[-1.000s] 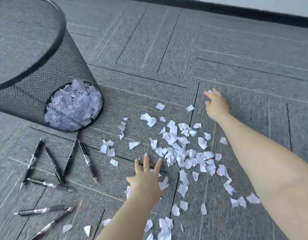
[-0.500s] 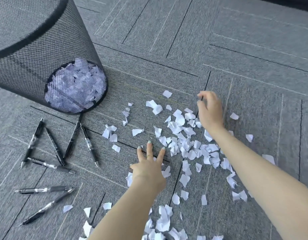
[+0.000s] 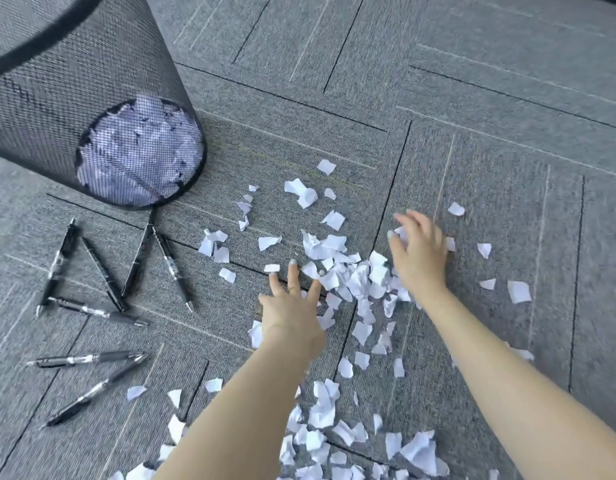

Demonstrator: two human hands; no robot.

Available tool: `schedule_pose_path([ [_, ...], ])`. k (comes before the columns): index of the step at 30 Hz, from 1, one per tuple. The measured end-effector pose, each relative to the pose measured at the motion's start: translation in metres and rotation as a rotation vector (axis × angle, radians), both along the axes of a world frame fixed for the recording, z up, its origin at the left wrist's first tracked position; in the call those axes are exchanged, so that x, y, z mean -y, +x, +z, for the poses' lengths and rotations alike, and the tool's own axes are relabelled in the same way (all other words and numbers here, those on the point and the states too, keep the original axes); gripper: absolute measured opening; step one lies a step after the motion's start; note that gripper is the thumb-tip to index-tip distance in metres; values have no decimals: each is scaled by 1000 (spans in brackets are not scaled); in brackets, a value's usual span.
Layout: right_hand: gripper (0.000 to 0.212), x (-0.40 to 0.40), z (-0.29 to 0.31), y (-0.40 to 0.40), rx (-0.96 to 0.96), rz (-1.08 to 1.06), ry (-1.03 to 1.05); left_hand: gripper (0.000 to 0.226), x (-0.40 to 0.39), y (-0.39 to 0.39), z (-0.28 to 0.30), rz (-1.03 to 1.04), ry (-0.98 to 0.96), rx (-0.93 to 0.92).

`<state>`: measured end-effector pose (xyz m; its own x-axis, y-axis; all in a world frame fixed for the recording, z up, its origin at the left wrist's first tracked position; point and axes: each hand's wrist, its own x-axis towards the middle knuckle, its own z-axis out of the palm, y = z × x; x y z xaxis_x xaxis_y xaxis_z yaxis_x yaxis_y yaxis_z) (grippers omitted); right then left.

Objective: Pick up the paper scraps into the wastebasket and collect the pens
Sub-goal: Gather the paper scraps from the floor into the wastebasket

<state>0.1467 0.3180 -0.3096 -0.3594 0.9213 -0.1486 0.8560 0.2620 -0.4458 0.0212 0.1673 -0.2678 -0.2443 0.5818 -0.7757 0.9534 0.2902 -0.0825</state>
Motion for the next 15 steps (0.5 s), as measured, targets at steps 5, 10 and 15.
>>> schedule_pose_path([
  [5,25,58,25,19,-341,-80,18,68,-1,-2,-2,-24,31,-9],
  [10,45,32,-12,14,53,-86,99,64,3,-7,5,-18,62,56],
  [15,55,33,-26,14,181,-51,127,27,-8,-59,25,-58,385,162],
])
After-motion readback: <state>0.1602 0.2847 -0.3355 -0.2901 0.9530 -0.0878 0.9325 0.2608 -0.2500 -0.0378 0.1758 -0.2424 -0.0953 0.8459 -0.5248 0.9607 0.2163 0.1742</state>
